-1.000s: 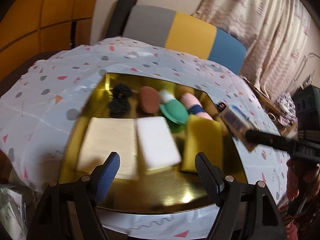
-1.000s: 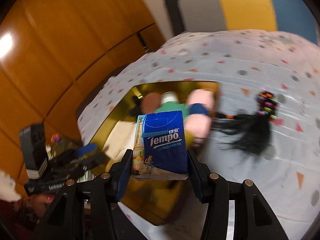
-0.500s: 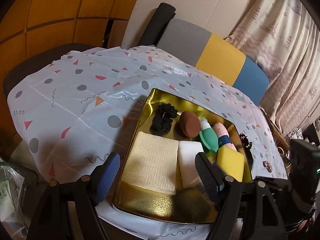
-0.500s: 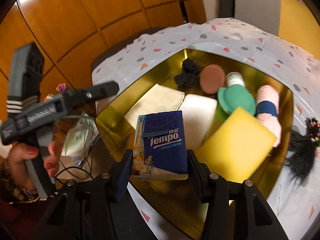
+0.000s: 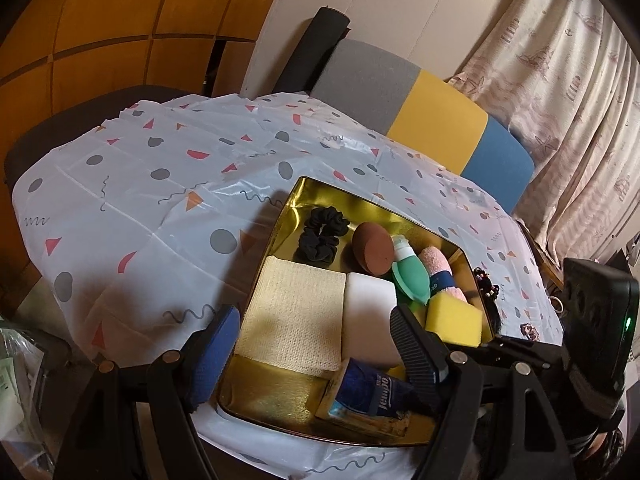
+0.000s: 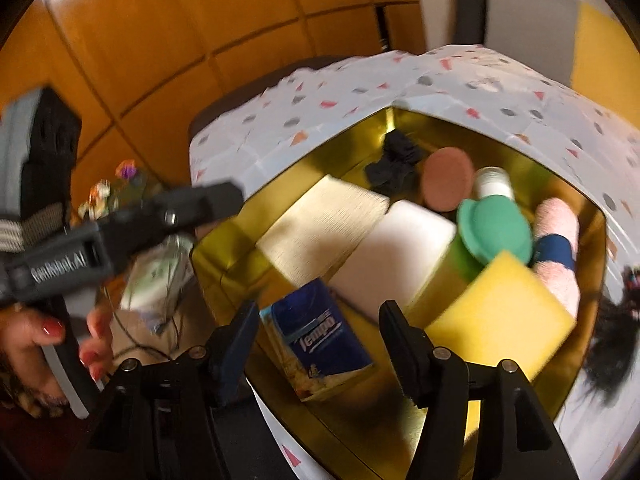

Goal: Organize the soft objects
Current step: 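Carry the Tempo tissue pack into the gold tray and open the right tool, then reach the right tool to the pink satin scrunchie and grasp it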

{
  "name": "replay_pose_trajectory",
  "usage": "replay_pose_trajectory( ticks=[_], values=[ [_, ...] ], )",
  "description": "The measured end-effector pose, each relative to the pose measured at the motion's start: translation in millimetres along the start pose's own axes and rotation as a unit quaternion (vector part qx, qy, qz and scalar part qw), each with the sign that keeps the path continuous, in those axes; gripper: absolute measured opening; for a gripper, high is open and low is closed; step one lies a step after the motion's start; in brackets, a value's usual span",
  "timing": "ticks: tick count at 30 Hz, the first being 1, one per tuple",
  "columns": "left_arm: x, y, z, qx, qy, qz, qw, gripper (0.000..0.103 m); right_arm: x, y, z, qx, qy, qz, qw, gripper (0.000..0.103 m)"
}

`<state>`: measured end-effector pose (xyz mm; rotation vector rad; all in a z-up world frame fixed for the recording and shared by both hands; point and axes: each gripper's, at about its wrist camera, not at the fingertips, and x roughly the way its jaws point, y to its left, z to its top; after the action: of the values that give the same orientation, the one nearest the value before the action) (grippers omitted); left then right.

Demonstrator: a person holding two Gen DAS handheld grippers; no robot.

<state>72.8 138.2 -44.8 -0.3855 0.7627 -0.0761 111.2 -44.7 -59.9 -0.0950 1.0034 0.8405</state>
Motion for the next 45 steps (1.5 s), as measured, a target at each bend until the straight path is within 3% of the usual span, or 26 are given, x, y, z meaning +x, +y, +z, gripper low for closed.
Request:
replay_pose_trajectory(
  ticks=[7,15,19,27,36,41,45],
  values=[
    [3.0,-14.7,-8.0,0.024,0.013,-0.024,0.9993,0.078,-36.2,-21.9,-6.3,0.071,-0.059,-0.015,0.996,0.071],
    [0.9,-46.1,-22.6,0.079,0.024,-0.066,0.9944,0.079,-62.2,-47.3,-22.8,0.134,-0.092,-0.056,0.985,0.073],
    [0.5,-65.6,-32.5,0.115,0.036,-0.085,0.9891,0.078,-74.9,-67.9,-40.6,0.173,-0.1,-0.086,0.976,0.073],
    [3.5,-111.1,-60.1,0.182,0.075,-0.119,0.9732,0.079,-90.0,-122.5,-90.8,0.245,-0.072,-0.142,0.956,0.073],
    [12.6,-172.3,-84.4,0.218,0.11,-0.162,0.9562,0.079,-125.2,-196.1,-146.6,0.281,-0.014,-0.241,0.929,0.074],
    [12.8,-194.8,-92.9,0.235,0.118,-0.173,0.9492,0.079,-169.6,-252.8,-154.4,0.307,-0.034,-0.298,0.903,0.077],
    [16.7,-205.0,-98.2,0.24,0.128,-0.17,0.947,0.079,-199.3,-294.7,-153.2,0.313,-0.071,-0.339,0.885,0.091]
  ],
)
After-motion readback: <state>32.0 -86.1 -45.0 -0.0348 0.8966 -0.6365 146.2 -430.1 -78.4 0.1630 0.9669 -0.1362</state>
